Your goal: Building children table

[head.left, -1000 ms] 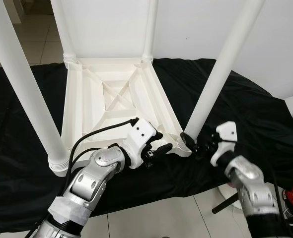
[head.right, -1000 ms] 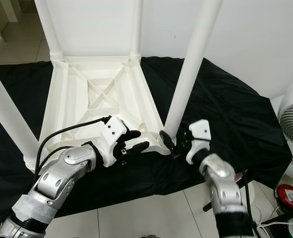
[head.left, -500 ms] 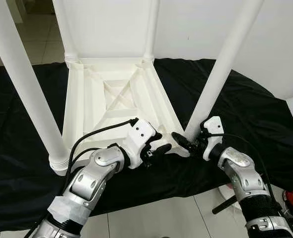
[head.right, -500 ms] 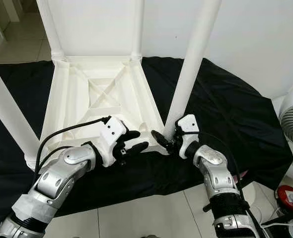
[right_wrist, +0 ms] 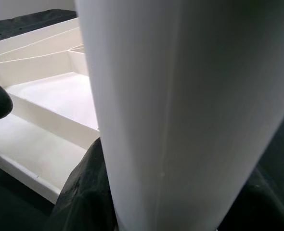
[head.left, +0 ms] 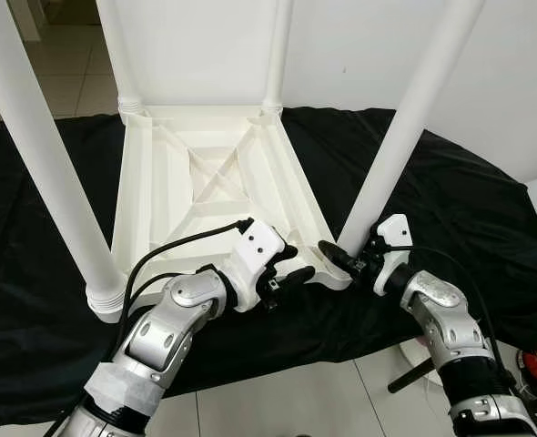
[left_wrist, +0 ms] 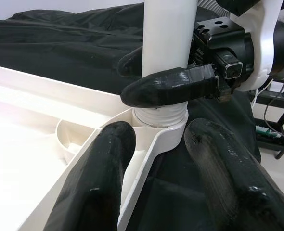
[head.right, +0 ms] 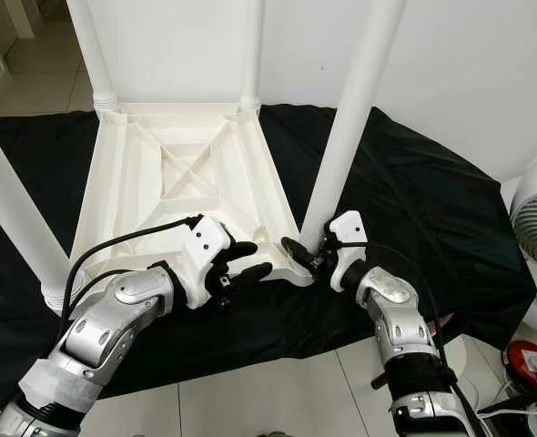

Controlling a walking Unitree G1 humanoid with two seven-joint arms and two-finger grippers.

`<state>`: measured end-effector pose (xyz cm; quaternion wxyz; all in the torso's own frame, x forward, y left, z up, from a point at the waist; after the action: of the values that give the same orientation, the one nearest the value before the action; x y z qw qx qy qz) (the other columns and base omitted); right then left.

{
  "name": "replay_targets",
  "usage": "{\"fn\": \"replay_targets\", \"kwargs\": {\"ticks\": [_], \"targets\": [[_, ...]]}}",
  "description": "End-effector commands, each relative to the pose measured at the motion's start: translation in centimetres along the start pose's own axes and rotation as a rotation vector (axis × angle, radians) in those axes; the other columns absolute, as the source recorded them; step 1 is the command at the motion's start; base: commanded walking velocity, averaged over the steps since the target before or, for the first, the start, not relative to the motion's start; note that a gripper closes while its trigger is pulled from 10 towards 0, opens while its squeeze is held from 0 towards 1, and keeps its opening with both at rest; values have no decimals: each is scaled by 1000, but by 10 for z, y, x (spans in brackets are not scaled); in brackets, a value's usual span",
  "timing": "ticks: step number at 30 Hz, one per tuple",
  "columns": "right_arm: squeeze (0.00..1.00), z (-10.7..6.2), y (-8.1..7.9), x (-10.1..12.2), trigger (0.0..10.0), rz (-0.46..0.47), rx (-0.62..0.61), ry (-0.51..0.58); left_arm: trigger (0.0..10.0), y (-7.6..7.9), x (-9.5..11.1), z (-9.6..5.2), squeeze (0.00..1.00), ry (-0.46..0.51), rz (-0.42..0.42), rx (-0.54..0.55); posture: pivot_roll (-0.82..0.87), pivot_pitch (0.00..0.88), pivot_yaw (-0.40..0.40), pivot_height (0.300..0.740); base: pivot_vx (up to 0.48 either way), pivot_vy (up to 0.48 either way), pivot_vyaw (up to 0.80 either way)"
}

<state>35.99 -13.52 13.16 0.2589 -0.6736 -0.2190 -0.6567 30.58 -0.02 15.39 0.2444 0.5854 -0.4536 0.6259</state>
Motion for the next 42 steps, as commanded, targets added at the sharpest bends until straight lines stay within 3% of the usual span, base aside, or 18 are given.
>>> {"fn": "replay_targets", "kwargs": {"ticks": [1,5,8,11,13,14,15,22,32,33,40,41,42], "targets": [[0,2,-6,-3,10000,36,-1,9,10000,3,-3,-1,0,-14,-2,-11,31,37,-68,740,0,0,0],[0,4,2,2,10000,6,-199,52,10000,4,-3,0,0,-12,-6,-13,26,38,-71,740,0,0,0],[0,3,3,3,10000,-5,-243,57,10000,4,-3,1,0,-12,-8,-13,26,38,-71,740,0,0,0],[0,-2,12,-6,10000,2,-493,39,10000,8,-3,3,0,-10,-11,-29,5,39,-71,740,0,0,0],[0,-2,12,-6,10000,2,-493,39,10000,8,-3,3,0,-10,-11,-29,5,39,-71,740,0,0,0],[0,-10,11,-14,10000,-9,-639,27,10000,11,-3,4,0,-7,-13,-37,-1,41,-71,740,0,0,0],[0,-11,7,-16,10000,-7,-668,30,10000,11,-3,4,0,-7,-13,-38,-1,39,-73,740,0,0,0],[0,-2,-20,-10,10000,61,-628,92,10000,13,-4,4,0,-8,-17,-43,1,37,-73,740,0,0,0],[0,-3,-19,-8,10000,85,-641,91,10000,14,-4,4,0,-8,-13,-48,4,27,-76,740,0,0,0],[1000,-3,-26,1,10000,137,-585,132,10000,13,-4,4,0,-10,-13,-44,10,24,-79,740,0,0,0],[1000,-13,-27,3,10000,172,-502,147,10000,14,-6,3,0,-13,-17,-42,11,25,-79,740,0,0,0],[902,-18,-27,1,10000,159,-466,133,10000,14,-6,3,0,-14,-16,-42,11,25,-79,740,0,0,0],[902,-18,-27,1,10000,159,-466,133,10000,14,-6,3,0,-14,-16,-42,11,25,-79,740,0,0,0]]}}
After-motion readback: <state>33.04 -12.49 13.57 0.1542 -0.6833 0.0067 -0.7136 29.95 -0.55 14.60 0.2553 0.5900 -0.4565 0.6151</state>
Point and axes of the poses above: a point about 5 cm out from each wrist's last joint towards the gripper, its own z axis pointing out of the wrist towards the gripper, its own x axis along the axis of the wrist's last joint, y = z × x, the point moved 6 cm from there along z, pointing out of the wrist towards the gripper, and after that the axes turned 9 degrees about z, right-handed, at the moved point
